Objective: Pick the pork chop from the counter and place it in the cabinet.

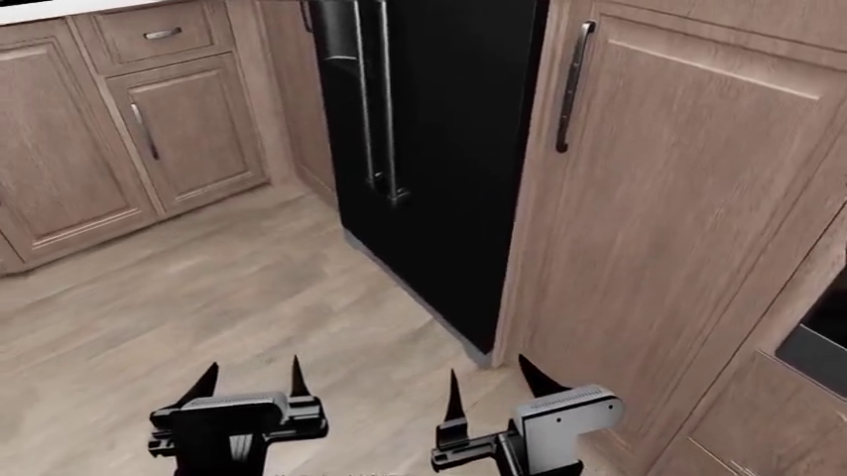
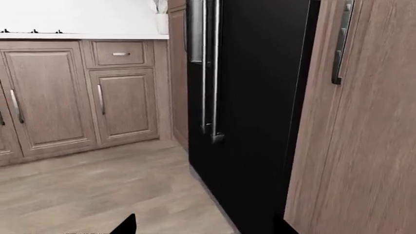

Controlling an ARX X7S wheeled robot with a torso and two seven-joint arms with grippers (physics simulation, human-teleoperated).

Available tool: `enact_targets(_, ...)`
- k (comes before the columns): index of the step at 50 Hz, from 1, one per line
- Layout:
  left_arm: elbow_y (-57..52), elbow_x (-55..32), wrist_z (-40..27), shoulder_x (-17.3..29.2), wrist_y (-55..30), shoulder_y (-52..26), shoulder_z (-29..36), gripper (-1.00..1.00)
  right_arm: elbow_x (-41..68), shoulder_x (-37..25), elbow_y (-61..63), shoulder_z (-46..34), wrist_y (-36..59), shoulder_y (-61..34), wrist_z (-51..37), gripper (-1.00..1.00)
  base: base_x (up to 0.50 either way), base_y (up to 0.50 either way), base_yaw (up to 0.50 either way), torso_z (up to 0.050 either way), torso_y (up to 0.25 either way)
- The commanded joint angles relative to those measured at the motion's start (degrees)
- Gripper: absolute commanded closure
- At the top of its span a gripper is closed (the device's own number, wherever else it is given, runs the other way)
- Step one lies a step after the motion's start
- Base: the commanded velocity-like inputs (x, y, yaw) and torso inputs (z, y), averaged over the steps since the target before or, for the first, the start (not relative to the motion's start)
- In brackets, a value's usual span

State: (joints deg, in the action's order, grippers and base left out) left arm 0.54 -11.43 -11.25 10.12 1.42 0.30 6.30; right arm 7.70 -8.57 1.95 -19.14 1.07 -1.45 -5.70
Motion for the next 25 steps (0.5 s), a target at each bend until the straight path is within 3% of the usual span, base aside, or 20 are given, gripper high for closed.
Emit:
enact_targets(1, -10.1, 0.2, -2.5, 2.3, -5.4, 1.8, -0.1, -1.0, -0.1, -0.7, 3.1, -0.8, 1.3, 0.4, -0.8, -1.0, 0.0, 0.0, 0.5, 0.0, 0.0)
enact_targets(9, -19.9, 1.4, -4.9, 4.6, -13.4, 1.4, 0.2, -1.0, -0.3, -2.4, 16.7, 0.0, 7.4, 0.5, -3.3, -1.0, 0.0, 0.0, 0.5, 0.0, 0.0)
enact_targets(17, -27.0, 0.8, -6.8, 6.1, -19.1, 0.1, -1.2, -1.0, 0.9, -3.3, 22.6, 2.4, 10.8, -0.7, -5.4, -1.0, 0.0, 0.0, 0.5, 0.0, 0.0)
enact_targets(25, -33.1, 3.0, -8.2, 7.6, -18.8, 0.6, -1.8, -1.0, 1.8, -4.0, 25.5, 3.9, 12.4, -2.0, -6.4, -1.0, 0.0, 0.0, 0.5, 0.046, -0.047)
